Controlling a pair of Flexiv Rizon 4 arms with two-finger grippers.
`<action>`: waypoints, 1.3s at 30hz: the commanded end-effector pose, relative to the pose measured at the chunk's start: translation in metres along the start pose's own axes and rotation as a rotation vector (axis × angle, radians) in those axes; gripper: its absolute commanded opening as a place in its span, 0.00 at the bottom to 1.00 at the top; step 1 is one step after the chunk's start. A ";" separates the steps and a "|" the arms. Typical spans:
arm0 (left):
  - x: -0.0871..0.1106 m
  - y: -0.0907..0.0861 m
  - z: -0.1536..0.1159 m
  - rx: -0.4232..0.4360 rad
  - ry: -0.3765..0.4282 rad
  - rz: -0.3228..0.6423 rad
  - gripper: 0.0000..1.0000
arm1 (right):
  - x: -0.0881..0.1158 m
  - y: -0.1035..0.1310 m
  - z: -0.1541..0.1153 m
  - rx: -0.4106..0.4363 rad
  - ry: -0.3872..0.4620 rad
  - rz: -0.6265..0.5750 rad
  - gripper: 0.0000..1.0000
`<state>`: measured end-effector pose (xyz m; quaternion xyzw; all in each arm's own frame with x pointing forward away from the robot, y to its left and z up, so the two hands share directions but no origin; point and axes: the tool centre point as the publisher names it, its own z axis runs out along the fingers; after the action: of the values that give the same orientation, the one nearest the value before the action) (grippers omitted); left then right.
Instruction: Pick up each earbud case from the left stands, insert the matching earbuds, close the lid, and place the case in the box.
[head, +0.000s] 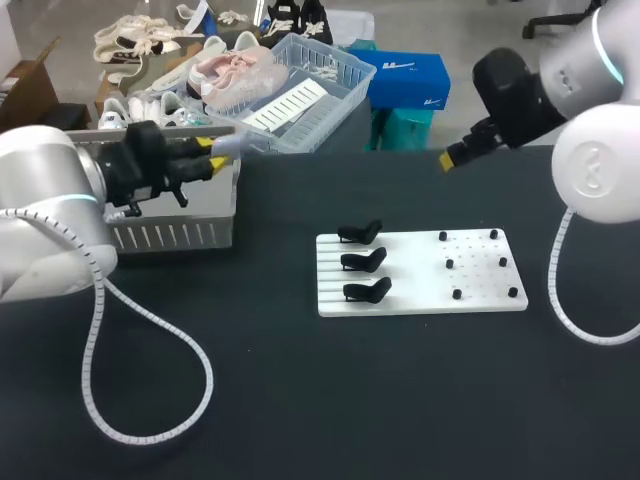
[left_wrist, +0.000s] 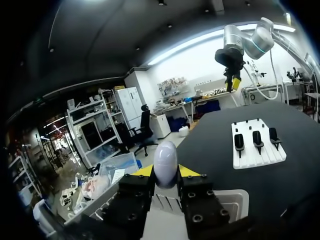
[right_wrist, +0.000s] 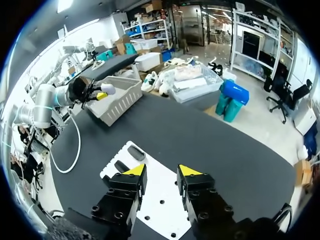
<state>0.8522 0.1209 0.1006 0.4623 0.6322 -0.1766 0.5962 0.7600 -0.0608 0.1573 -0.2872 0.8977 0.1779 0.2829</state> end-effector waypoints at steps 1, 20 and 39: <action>0.009 -0.006 -0.015 -0.079 0.012 -0.012 0.00 | 0.003 -0.002 0.003 0.001 -0.006 0.012 0.35; 0.059 -0.009 -0.035 -0.132 0.138 -0.116 0.00 | 0.007 -0.002 0.004 0.007 -0.006 0.041 0.35; 0.040 0.004 -0.037 -0.163 0.093 -0.101 1.00 | 0.010 -0.003 0.008 0.006 -0.007 0.059 0.35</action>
<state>0.8463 0.1666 0.0696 0.4168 0.6891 -0.1707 0.5677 0.7593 -0.0644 0.1456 -0.2606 0.9049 0.1869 0.2797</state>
